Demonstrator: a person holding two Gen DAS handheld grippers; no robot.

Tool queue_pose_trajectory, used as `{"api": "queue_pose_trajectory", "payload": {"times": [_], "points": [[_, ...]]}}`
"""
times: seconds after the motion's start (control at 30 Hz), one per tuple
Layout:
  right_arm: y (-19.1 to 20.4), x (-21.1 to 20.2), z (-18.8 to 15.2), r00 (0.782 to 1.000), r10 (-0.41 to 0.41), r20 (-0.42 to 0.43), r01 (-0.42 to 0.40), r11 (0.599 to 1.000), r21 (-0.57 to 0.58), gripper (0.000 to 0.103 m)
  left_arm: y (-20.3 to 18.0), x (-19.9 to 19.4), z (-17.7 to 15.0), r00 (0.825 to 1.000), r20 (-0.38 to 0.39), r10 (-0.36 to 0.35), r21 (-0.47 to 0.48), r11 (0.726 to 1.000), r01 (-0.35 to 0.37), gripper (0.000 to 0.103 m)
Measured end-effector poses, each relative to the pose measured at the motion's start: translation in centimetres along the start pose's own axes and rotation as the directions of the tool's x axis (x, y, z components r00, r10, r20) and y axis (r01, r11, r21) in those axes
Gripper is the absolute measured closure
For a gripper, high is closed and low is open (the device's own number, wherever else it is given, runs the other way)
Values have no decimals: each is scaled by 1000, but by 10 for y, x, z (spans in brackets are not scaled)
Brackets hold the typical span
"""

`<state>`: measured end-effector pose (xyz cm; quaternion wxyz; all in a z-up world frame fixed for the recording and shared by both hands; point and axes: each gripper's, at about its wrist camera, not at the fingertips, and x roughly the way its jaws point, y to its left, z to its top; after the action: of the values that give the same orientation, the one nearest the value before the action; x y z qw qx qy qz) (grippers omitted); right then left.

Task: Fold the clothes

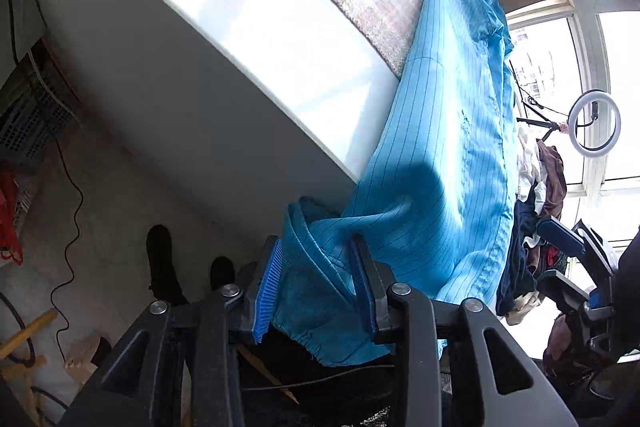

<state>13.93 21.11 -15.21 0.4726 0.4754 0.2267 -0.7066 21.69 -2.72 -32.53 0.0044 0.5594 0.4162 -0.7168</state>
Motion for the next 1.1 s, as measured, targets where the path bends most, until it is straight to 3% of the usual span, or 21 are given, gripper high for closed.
{"api": "queue_pose_trajectory", "payload": {"times": [0.03, 0.07, 0.17, 0.3, 0.4, 0.67, 0.77, 0.87, 0.97, 1.03, 1.1], "points": [[-3, 2, 0, 1000, 2, 0, -2, 1000, 26, 59, 2, 3, 0, 1000, -7, -1, -9, 1000, 1, 80], [-6, 4, 0, 1000, 6, -5, -6, 999, 51, 59, 4, 3, -2, 1000, -6, -14, -20, 1000, 14, 97], [-12, 14, 0, 1000, 21, -21, -19, 995, 99, 59, 12, 2, -9, 999, 12, -51, -49, 997, 52, 101], [-22, 35, 2, 998, 1, -66, 9, 989, 149, 59, 20, -20, -26, 990, 94, -102, -112, 987, 112, 102], [-33, 51, 3, 994, -24, -103, 41, 986, 163, 59, 16, -28, -47, 985, 142, -102, -131, 984, 121, 102], [-30, 78, -5, 976, -81, -201, 87, 996, 23, 61, 5, -48, -103, 958, 269, -95, -178, 973, 147, 102], [-30, 79, -5, 972, -95, -214, 94, 995, -13, 63, 22, -19, -122, 974, 217, -65, -243, 963, 118, 103], [-29, 80, -5, 969, -108, -221, 101, 994, -40, 64, 45, -11, -130, 975, 220, 8, -292, 955, 58, 103], [-30, 80, -6, 968, -110, -224, 102, 994, -45, 64, 56, -22, -118, 965, 261, 18, -277, 959, 57, 103], [-31, 79, -6, 969, -106, -225, 99, 994, -39, 64, 58, -22, -98, 966, 258, -33, -236, 967, 96, 103], [-32, 80, -6, 968, -104, -226, 98, 994, -37, 64, 59, -17, -79, 968, 237, -86, -205, 969, 137, 90]]}}
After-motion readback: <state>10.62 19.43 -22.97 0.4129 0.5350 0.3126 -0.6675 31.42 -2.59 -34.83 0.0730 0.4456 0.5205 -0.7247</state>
